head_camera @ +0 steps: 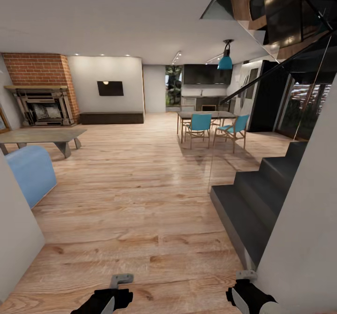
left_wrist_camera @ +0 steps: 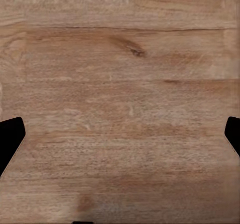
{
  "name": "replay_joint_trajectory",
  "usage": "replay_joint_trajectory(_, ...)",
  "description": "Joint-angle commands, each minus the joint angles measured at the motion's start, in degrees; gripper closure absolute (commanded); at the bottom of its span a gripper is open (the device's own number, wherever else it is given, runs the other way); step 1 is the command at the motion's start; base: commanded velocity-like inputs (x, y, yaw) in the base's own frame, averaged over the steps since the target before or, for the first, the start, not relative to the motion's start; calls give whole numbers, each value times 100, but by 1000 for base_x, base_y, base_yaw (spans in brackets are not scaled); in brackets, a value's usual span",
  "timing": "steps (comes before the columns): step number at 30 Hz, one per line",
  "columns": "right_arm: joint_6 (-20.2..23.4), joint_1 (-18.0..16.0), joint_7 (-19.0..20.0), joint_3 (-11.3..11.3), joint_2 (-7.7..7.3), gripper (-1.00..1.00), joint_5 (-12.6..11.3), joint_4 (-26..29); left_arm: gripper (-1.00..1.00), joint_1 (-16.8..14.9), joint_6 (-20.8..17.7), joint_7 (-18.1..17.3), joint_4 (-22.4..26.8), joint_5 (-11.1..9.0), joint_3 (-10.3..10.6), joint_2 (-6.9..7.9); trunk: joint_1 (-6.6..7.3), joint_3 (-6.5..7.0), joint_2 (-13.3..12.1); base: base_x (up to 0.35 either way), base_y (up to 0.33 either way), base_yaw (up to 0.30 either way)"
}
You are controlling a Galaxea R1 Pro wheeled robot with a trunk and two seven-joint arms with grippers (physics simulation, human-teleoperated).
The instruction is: Pick up the two gym shoes and the two sandals from the corridor floor and place them onto the hallstand (shoe rack) in the corridor, making sure they are on the rack and not on the floor. Arrange them so the two gym shoes are next to each other and the two sandals are next to each other.
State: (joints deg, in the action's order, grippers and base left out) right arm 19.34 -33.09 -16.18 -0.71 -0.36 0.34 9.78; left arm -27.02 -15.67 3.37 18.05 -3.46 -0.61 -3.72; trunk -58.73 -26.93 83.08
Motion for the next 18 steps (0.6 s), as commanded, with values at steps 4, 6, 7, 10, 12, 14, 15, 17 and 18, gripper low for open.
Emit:
replay_joint_trajectory(4, -9, -4, 0, -1, 24, -100, 1, 61, -100, -5, 17, 20, 13, 3, -1, 2, 0, 17, 0, 0, 0, 197)
replay_joint_trajectory(6, -12, -4, 0, -1, 36, -100, 1, 73, -100, -5, 18, 21, 13, 3, -1, 3, 0, 27, 0, 0, 0, 223)
replay_joint_trajectory(7, -13, -4, 0, 0, 41, -100, 1, 77, -100, -5, 19, 21, 13, 3, -1, 3, 0, 33, 0, 0, 0, 229)
replay_joint_trajectory(10, -15, -4, 0, -2, 52, -100, 1, 83, -100, -5, 19, 22, 14, 3, -1, 3, 0, 50, 0, 0, 0, 233)
replay_joint_trajectory(12, -17, -4, 0, -5, 61, -100, 1, 92, -100, -5, 20, 23, 14, 3, -1, 3, 0, 62, 0, 0, 0, 238)
replay_joint_trajectory(14, -17, -4, 0, -6, 63, -100, 1, 94, -100, -5, 20, 23, 14, 3, -1, 3, 0, 73, 0, 0, 0, 239)
replay_joint_trajectory(15, -17, -4, 0, -6, 67, -100, 1, 96, -100, -5, 20, 23, 14, 3, -3, 3, 0, 79, 0, 0, 0, 240)
replay_joint_trajectory(17, -18, -4, 0, -7, 71, -100, 1, 98, -100, -5, 20, 23, 14, 3, -5, 3, 0, 91, 0, 0, 0, 241)
replay_joint_trajectory(18, -18, -4, 0, -7, 71, -100, 1, 98, -100, -5, 20, 23, 14, 3, -5, 3, 0, 97, 0, 0, 0, 241)
